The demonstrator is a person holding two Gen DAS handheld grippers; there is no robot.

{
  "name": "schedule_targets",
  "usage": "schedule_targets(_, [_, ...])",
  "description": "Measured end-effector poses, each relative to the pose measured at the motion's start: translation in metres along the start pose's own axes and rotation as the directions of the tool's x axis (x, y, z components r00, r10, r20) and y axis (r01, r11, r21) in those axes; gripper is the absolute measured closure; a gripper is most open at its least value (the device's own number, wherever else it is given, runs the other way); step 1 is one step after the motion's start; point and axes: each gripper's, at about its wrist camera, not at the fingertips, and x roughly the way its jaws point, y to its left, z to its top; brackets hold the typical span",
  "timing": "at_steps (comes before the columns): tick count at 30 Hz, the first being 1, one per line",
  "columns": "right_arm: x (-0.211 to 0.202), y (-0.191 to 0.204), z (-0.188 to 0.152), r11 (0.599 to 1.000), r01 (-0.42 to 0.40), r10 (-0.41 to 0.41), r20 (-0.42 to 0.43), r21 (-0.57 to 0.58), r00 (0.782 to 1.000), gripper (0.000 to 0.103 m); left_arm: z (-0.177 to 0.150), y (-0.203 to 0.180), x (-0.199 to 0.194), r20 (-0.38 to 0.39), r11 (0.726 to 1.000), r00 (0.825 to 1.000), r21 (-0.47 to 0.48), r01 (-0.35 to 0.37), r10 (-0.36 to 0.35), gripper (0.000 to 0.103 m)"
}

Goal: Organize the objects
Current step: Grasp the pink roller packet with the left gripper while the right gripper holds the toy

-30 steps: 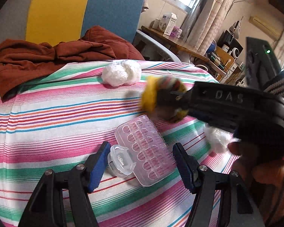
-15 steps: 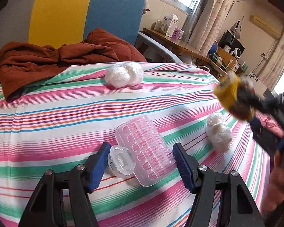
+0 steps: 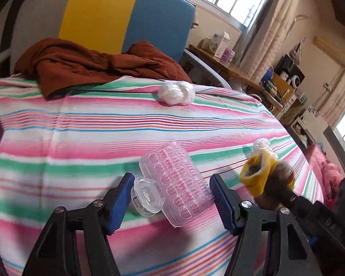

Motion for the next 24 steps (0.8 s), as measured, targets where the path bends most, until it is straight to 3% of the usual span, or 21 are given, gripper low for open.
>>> schedule_targets(4, [-0.009, -0.003, -0.011, 0.999, 0.009, -0.010, 0.030, 0.035, 1.000, 0.072, -0.008, 0.005, -0.018, 0.037, 1.000, 0.999, -0.010, -0.006, 0.006, 0.035])
schedule_targets(17, [-0.026, 0.013, -0.036, 1.000, 0.017, -0.017, 0.040, -0.002, 0.999, 0.072, -0.040, -0.004, -0.072, 0.136, 0.996, 0.990, 0.070, -0.051, 0.041, 0.035])
schedule_targets(24, [-0.032, 0.030, -0.049, 0.999, 0.023, -0.023, 0.011, -0.036, 1.000, 0.072, -0.049, -0.001, -0.102, 0.152, 0.997, 0.988, 0.072, -0.029, 0.018, 0.035])
